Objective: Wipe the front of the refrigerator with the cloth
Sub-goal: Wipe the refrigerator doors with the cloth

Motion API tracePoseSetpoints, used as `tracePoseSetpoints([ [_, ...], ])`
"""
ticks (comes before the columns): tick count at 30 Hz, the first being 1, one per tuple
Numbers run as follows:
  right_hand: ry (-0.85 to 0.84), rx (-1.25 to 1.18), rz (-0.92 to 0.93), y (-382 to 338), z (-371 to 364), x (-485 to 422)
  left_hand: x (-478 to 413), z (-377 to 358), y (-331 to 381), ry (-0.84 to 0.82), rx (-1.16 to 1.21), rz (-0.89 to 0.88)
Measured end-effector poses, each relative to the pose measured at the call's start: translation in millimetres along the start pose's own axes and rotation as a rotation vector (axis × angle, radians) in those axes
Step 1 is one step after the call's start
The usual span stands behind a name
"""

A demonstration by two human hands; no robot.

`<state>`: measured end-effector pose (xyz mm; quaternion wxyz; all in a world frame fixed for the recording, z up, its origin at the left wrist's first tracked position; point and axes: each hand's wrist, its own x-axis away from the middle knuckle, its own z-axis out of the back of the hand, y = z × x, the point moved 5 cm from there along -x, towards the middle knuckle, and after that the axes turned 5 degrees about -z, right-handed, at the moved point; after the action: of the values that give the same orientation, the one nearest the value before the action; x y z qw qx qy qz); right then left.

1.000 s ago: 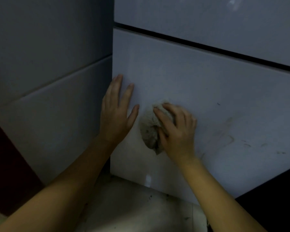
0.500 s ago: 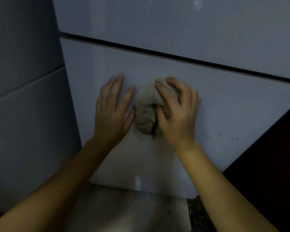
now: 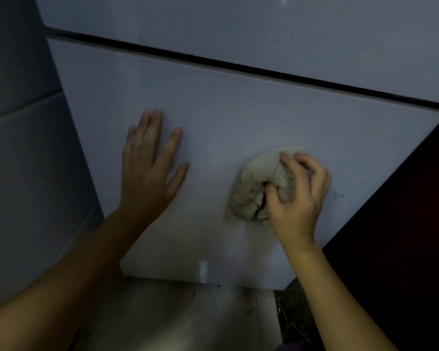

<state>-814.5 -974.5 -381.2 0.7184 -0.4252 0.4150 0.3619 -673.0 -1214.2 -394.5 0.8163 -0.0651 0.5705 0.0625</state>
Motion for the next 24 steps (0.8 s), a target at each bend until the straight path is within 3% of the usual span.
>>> tracePoseSetpoints([
  [3,0.089,-0.066,-0.035,-17,-7,-20,-1,1,2,0.002,0.004,0.012],
  [8,0.059,-0.044,-0.027,-33,-29,-5,-3,3,5,-0.006,-0.016,0.017],
  [16,0.068,-0.101,-0.276,5,-14,53,-9,6,18,0.011,-0.011,0.044],
  [24,0.218,-0.160,-0.297,-2,4,-3,-9,-4,31,-0.008,-0.015,-0.025],
])
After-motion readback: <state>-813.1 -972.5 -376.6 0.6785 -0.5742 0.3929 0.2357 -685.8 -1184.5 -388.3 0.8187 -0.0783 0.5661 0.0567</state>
